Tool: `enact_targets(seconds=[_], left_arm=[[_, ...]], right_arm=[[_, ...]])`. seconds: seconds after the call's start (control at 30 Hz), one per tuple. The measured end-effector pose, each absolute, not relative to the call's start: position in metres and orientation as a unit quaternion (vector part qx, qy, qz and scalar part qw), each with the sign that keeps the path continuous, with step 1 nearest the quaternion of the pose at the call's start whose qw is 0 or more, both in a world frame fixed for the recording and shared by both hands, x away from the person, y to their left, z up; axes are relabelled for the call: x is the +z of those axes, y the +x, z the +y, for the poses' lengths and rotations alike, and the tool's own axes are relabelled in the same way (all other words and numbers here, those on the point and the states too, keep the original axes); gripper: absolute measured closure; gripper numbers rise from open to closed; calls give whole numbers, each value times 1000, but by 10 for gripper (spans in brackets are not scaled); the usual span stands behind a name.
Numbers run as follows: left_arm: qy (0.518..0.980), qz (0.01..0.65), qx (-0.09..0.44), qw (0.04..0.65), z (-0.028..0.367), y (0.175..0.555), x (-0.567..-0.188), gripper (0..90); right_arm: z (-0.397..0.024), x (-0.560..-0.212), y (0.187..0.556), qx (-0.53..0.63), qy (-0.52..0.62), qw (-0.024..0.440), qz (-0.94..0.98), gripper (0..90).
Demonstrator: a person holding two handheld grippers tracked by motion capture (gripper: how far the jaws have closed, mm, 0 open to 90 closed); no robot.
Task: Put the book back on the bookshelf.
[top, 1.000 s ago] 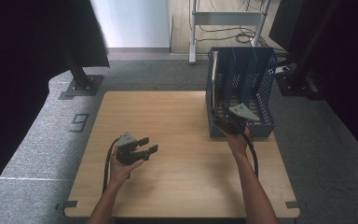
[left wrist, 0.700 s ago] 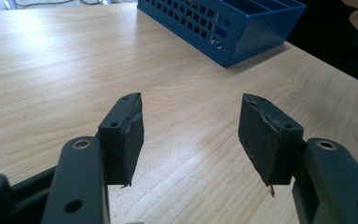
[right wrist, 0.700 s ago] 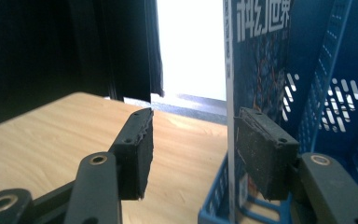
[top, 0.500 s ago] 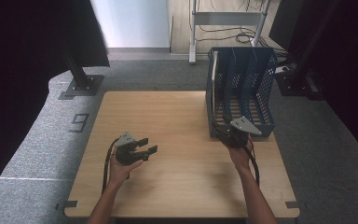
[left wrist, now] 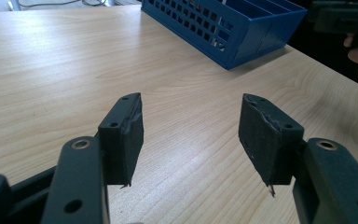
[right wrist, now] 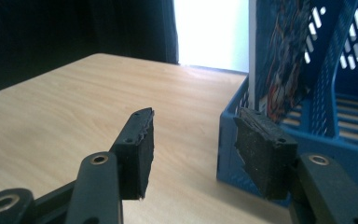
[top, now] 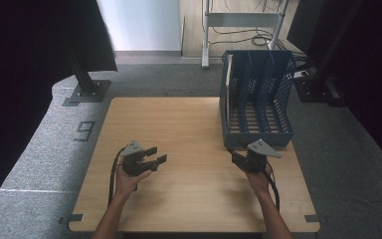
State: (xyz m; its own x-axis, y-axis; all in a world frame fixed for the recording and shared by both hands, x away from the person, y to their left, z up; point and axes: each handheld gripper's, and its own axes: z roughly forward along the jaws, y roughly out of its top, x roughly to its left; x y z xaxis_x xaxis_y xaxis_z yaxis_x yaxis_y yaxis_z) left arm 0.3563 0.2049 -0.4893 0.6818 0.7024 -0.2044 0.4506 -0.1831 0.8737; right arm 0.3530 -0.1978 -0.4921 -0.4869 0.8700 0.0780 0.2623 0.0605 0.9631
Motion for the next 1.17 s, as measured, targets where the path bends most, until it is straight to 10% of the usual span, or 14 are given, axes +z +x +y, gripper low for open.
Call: enact_targets(seconds=[1.17], left_arm=[[761, 379, 120, 513, 204, 357, -490, 404]], right_arm=[[-206, -520, 346, 511, 440, 251, 694, 463]])
